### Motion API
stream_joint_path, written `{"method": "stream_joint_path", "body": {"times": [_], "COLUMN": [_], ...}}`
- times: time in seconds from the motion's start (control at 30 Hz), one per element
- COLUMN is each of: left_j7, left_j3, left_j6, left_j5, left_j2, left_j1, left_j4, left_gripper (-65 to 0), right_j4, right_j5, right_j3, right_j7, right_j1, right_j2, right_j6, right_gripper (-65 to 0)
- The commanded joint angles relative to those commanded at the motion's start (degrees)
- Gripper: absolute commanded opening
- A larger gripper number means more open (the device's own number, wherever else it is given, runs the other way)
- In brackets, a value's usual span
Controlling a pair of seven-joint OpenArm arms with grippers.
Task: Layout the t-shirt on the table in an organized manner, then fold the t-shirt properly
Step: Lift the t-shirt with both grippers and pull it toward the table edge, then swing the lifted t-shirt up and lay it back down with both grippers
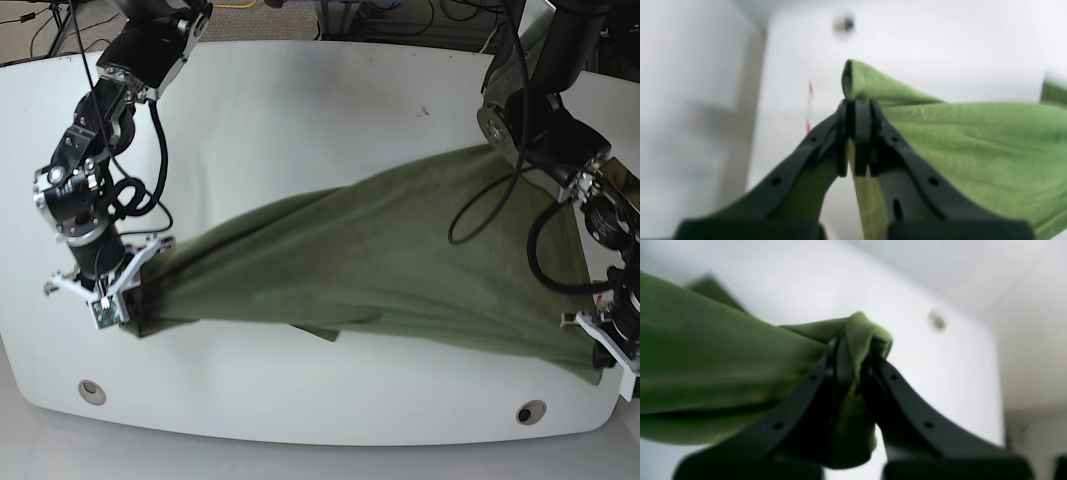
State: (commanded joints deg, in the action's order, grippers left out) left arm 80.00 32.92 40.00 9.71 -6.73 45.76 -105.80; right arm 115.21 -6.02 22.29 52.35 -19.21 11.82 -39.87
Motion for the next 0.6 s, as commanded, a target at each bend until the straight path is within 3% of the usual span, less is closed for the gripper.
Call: {"method": "stream_joint_path", "body": {"times": [0.1,0.23,0.37,0.6], "left_j7": [0.0,0.0,0.0,0.0], "left_j3": [-0.3,-1.0,-3.3,-3.6], "left_j6": [0.0,0.0,0.0,0.0], "left_j5": [-0.3,-0.3,0.0,-0.1], "left_j2": [-0.2,-1.8,-2.6,-3.5], "left_j1": [6.3,13.3,18.5,28.5], "left_j4": [0.1,1.1,4.7,9.2], "left_gripper": [-65.0,-65.0,-65.0,-65.0], "right_j4": [0.0,0.0,-1.2,-1.6], "right_j5": [-0.1,-0.1,-0.1,0.0], "right_j3": [-3.5,-4.7,-6.3,-14.3], "right_j7": [2.9,6.4,7.2,7.2], "right_j1": [-7.1,-16.5,-24.3,-36.0], "right_j2": [2.6,4.4,5.4,9.1], "right_j6": [1.58,1.58,1.58,1.85], "right_gripper": [-64.4,-64.4,-64.2,-64.2]}}
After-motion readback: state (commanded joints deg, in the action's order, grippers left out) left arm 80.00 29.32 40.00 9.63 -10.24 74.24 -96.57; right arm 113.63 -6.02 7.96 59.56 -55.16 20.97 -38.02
